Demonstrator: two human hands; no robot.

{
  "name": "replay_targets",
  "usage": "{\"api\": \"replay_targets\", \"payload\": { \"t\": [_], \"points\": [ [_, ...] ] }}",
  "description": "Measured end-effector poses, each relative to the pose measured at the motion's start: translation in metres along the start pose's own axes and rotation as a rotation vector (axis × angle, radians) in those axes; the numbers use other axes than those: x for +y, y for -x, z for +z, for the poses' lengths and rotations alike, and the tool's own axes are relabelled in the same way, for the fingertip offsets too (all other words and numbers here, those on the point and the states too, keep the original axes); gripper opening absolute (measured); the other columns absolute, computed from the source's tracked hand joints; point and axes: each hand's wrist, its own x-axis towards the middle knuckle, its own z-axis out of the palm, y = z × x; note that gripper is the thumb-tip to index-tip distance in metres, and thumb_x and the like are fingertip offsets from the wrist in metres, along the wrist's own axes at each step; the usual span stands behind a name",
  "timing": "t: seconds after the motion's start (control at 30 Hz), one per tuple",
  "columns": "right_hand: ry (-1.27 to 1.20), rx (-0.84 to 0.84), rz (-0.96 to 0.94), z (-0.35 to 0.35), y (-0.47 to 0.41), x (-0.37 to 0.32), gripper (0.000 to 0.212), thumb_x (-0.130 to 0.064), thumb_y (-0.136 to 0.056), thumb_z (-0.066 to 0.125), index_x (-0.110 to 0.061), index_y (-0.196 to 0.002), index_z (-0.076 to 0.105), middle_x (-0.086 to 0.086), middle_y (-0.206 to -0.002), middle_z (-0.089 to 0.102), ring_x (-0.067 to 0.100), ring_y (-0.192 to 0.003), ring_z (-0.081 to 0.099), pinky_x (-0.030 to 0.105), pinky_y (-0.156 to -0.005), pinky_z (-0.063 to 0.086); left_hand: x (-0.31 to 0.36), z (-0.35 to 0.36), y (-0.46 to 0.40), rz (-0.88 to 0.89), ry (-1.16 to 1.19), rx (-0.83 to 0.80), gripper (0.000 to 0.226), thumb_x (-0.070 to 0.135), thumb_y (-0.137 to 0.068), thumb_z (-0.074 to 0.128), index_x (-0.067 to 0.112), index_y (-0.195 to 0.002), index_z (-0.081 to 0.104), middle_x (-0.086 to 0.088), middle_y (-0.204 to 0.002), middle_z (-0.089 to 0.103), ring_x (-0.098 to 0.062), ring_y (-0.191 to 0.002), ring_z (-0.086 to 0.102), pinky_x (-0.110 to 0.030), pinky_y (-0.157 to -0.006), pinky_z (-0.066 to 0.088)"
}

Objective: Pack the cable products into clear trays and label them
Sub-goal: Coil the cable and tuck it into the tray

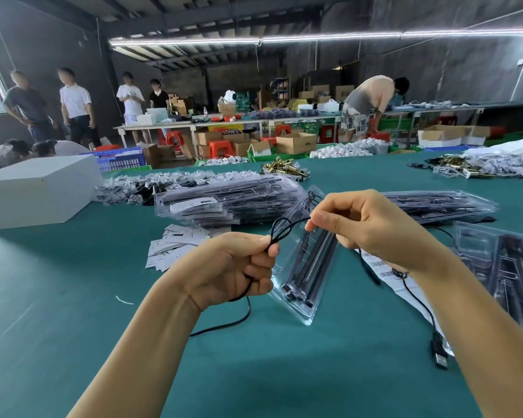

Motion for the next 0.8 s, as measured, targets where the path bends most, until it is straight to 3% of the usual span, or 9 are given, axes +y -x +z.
{"api": "replay_targets", "payload": {
  "t": [0.13, 0.27, 0.4, 0.53, 0.63, 0.7, 0.8],
  "points": [
    [0.006, 0.156, -0.003, 0.015, -0.005, 0.002, 0.021, -0.03, -0.09, 0.061, -0.015, -0.078, 0.069, -0.012, -0.039, 0.038, 0.005, -0.037, 0.025, 0.011, -0.04, 0.022, -0.005, 0.0, -0.005, -0.001, 0.043, -0.019, 0.024, 0.026, -0.091, 0.056, 0.015, -0.07, 0.061, 0.006, -0.064, 0.031, -0.007, -0.052, 0.028, -0.021, -0.06, 0.044],
    [0.141, 0.384, -0.029, 0.039, -0.009, 0.006, 0.026, -0.027, -0.093, 0.06, -0.012, -0.075, 0.068, -0.013, -0.037, 0.041, 0.005, -0.036, 0.034, 0.01, -0.041, 0.023, -0.008, 0.003, -0.009, 0.067, 0.084, 0.001, 0.025, 0.026, -0.092, 0.05, 0.017, -0.071, 0.059, 0.006, -0.065, 0.036, -0.008, -0.053, 0.033, -0.023, -0.067, 0.042],
    [0.377, 0.571, -0.075, 0.058, -0.007, 0.009, 0.035, -0.025, -0.095, 0.057, -0.009, -0.065, 0.06, -0.009, -0.043, 0.038, 0.01, -0.042, 0.036, 0.019, -0.047, 0.025, -0.013, 0.015, -0.014, 0.149, 0.025, 0.084, 0.018, 0.028, -0.089, 0.05, 0.017, -0.075, 0.058, 0.005, -0.065, 0.044, -0.007, -0.059, 0.043, -0.025, -0.071, 0.046],
    [0.585, 0.533, -0.064, 0.075, -0.004, 0.01, 0.03, -0.017, -0.099, 0.046, -0.013, -0.069, 0.05, -0.001, -0.066, 0.048, 0.019, -0.058, 0.043, 0.033, -0.057, 0.03, -0.018, 0.026, -0.019, 0.313, -0.139, 0.272, 0.027, 0.019, -0.099, 0.045, 0.012, -0.077, 0.061, 0.003, -0.066, 0.048, -0.005, -0.061, 0.046, -0.025, -0.075, 0.046],
    [0.55, 0.423, -0.061, 0.075, -0.004, 0.008, 0.018, -0.012, -0.098, 0.042, -0.008, -0.095, 0.059, 0.005, -0.085, 0.056, 0.026, -0.076, 0.053, 0.039, -0.067, 0.043, -0.018, 0.031, -0.02, 0.39, -0.153, 0.401, 0.033, 0.015, -0.101, 0.044, 0.012, -0.075, 0.064, 0.0, -0.069, 0.05, -0.006, -0.06, 0.046, -0.026, -0.074, 0.046],
    [0.52, 0.369, -0.047, 0.076, -0.004, 0.004, 0.03, -0.011, -0.097, 0.04, -0.003, -0.121, 0.057, 0.008, -0.101, 0.06, 0.027, -0.092, 0.057, 0.043, -0.079, 0.047, -0.019, 0.034, -0.021, 0.449, -0.206, 0.481, 0.033, 0.015, -0.101, 0.044, 0.012, -0.076, 0.065, 0.0, -0.068, 0.051, -0.008, -0.061, 0.046, -0.025, -0.071, 0.045],
    [0.456, 0.386, -0.037, 0.082, -0.001, 0.0, 0.032, -0.011, -0.097, 0.04, -0.004, -0.123, 0.057, 0.007, -0.102, 0.061, 0.025, -0.092, 0.057, 0.044, -0.08, 0.047, -0.019, 0.036, -0.02, 0.532, -0.32, 0.592, 0.03, 0.014, -0.1, 0.046, 0.012, -0.079, 0.067, 0.007, -0.063, 0.057, -0.007, -0.064, 0.051, -0.021, -0.068, 0.048]
  ]
}}
